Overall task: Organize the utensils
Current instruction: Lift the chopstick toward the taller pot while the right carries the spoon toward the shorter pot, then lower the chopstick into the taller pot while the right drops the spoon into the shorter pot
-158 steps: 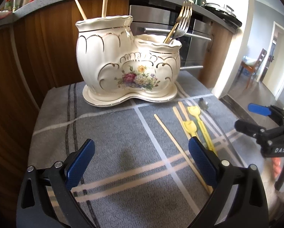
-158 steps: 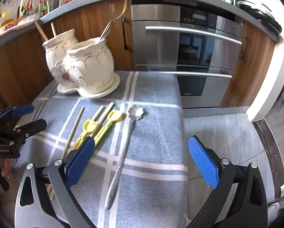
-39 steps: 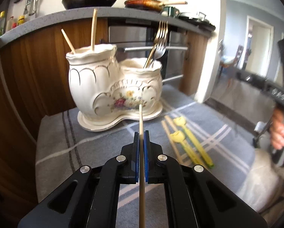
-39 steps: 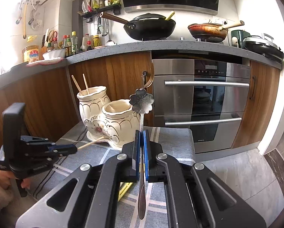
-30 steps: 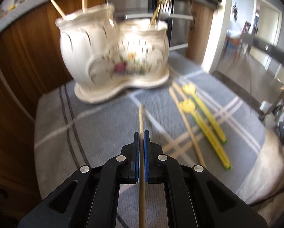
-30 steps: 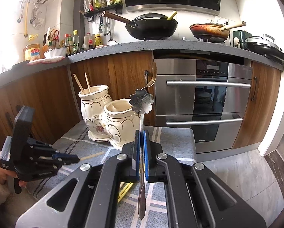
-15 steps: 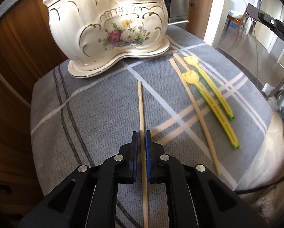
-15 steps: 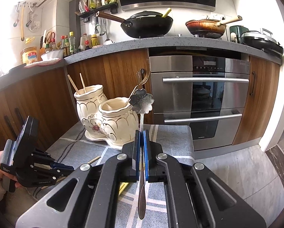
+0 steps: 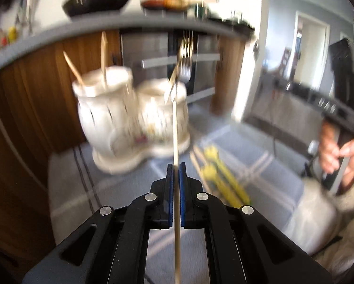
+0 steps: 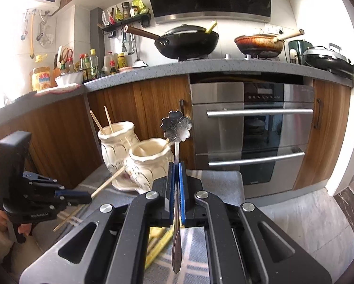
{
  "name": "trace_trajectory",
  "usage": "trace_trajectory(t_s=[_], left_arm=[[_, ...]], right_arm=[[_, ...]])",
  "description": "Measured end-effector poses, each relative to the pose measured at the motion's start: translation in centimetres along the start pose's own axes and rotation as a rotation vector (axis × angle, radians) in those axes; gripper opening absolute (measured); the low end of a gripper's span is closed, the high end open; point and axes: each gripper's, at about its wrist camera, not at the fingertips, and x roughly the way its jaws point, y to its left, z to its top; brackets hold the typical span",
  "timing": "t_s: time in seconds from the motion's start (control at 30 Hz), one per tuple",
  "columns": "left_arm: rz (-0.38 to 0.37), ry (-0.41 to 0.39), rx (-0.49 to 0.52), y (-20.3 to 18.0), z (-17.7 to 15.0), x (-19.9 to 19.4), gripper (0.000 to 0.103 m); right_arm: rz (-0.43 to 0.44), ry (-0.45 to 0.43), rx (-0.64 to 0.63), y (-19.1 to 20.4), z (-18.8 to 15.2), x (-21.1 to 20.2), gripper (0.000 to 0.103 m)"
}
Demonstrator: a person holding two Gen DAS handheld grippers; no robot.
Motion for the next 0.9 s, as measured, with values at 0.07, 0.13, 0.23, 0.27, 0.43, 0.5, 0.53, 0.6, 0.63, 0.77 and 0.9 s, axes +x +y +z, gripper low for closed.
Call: trace_trajectory(t_s=[0.07, 0.13, 0.23, 0.27, 0.43, 0.5, 0.53, 0.6, 0.63, 0.77, 0.9], left_arm=[[0.005, -0.079, -0.001, 0.3, 0.5, -1.0, 0.005], [-0.007, -0.176, -0.020, 0.8, 1.3, -2.3, 0.005], [-0.022, -0.306, -0.075, 2.3, 2.3, -4.1, 0.005], [-0.023, -0.340, -0.098, 2.8, 2.6, -4.6, 0.005], [-0.023, -0.476, -0.217, 6.7, 5.0, -5.9, 0.005], [-0.010, -0.503, -0.238, 7.9, 6.1, -5.5, 0.005], [-0.003, -0.519, -0.248, 8.4, 6.6, -5.3, 0.005], [0.011, -0.543, -0.252, 9.1, 7.8, -4.6, 0.005], [0.021, -0.553, -0.250, 9.3, 8.4, -4.3, 0.005], [0.046, -0.570, -0.248, 9.9, 10.3, -1.9, 0.005], [0.087, -0.575, -0.254, 10.6, 11.2, 0.2, 0.005]], right_arm=[[0.014, -0.018, -0.004, 0.5, 0.7, 0.3, 0.003], [0.031, -0.037, -0.003, 0.8, 1.6, 0.6, 0.003], [0.063, -0.059, 0.009, 1.5, 3.0, 1.5, 0.003], [0.071, -0.065, 0.012, 1.6, 3.4, 1.8, 0.003], [0.104, -0.102, 0.030, 1.9, 5.7, 3.6, 0.003], [0.119, -0.105, 0.049, 1.8, 6.6, 4.5, 0.003], [0.125, -0.107, 0.061, 1.7, 7.0, 5.1, 0.003], [0.129, -0.118, 0.080, 1.5, 7.5, 6.0, 0.003], [0.134, -0.124, 0.092, 1.4, 8.0, 6.5, 0.003], [0.128, -0.153, 0.104, 1.4, 8.9, 8.2, 0.003], [0.100, -0.173, 0.097, 1.5, 9.0, 9.5, 0.003]])
